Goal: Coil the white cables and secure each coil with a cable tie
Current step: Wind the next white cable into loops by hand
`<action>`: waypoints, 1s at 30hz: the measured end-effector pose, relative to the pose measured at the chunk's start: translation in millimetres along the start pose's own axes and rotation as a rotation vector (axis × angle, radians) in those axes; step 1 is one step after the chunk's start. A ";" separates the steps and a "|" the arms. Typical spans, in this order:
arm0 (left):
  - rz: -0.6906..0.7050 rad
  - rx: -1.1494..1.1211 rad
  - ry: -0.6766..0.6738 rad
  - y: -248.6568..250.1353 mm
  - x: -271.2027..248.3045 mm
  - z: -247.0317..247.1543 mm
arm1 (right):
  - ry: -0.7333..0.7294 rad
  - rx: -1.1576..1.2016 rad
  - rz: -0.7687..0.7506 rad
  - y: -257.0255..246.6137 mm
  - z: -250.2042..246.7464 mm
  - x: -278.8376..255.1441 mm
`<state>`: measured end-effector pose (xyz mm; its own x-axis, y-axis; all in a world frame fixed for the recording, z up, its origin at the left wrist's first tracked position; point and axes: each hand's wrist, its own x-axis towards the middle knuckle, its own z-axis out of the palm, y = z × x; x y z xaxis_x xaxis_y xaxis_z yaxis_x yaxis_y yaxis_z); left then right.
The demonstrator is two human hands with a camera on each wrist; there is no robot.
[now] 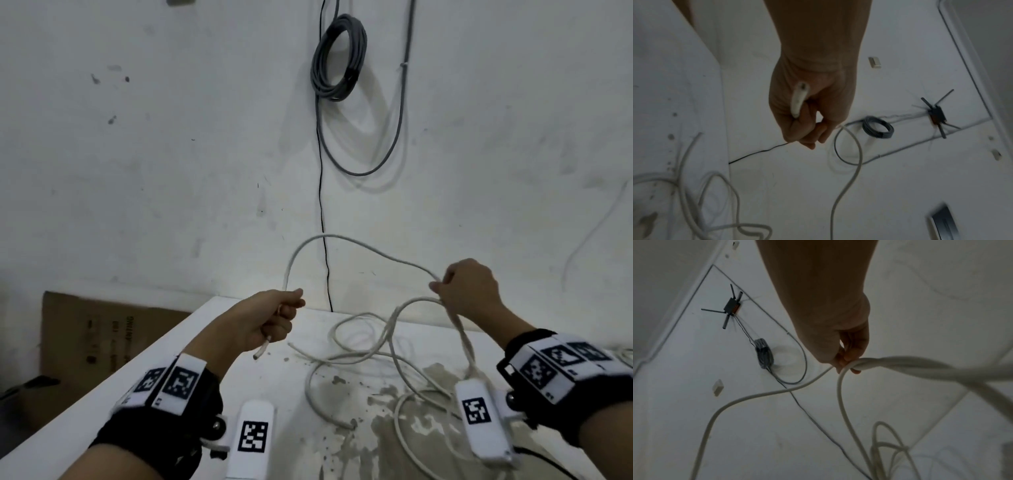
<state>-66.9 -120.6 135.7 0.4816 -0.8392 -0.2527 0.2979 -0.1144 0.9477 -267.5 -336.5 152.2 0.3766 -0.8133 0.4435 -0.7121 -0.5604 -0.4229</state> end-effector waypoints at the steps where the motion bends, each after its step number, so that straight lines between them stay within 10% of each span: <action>1: -0.004 -0.060 -0.017 0.9 -1.9 -4.0 | -0.059 -0.071 0.012 5.1 0.7 0.9; 4: 0.048 -0.161 -0.046 3.5 -4.2 -4.0 | -0.233 -0.169 -0.067 4.9 12.8 -5.0; 9: 0.160 -0.034 -0.116 3.7 -4.9 27.6 | -0.251 0.342 -0.477 -35.4 28.0 -25.5; 16: 0.374 -0.662 -0.377 17.8 -10.1 31.0 | -0.439 0.736 -0.441 -59.2 32.0 -48.8; 24: 0.609 -1.089 -0.434 29.4 -3.7 8.5 | -0.680 0.173 -0.370 -11.0 67.3 -59.1; 30: 0.905 -0.429 -0.021 26.7 -5.7 33.7 | -0.428 0.013 -0.625 -0.3 79.0 -54.5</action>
<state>-89.5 -136.8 169.0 0.6605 -0.5256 0.5361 0.1009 0.7697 0.6304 -241.0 -304.4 65.7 0.9071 -0.3316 0.2594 -0.2842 -0.9369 -0.2038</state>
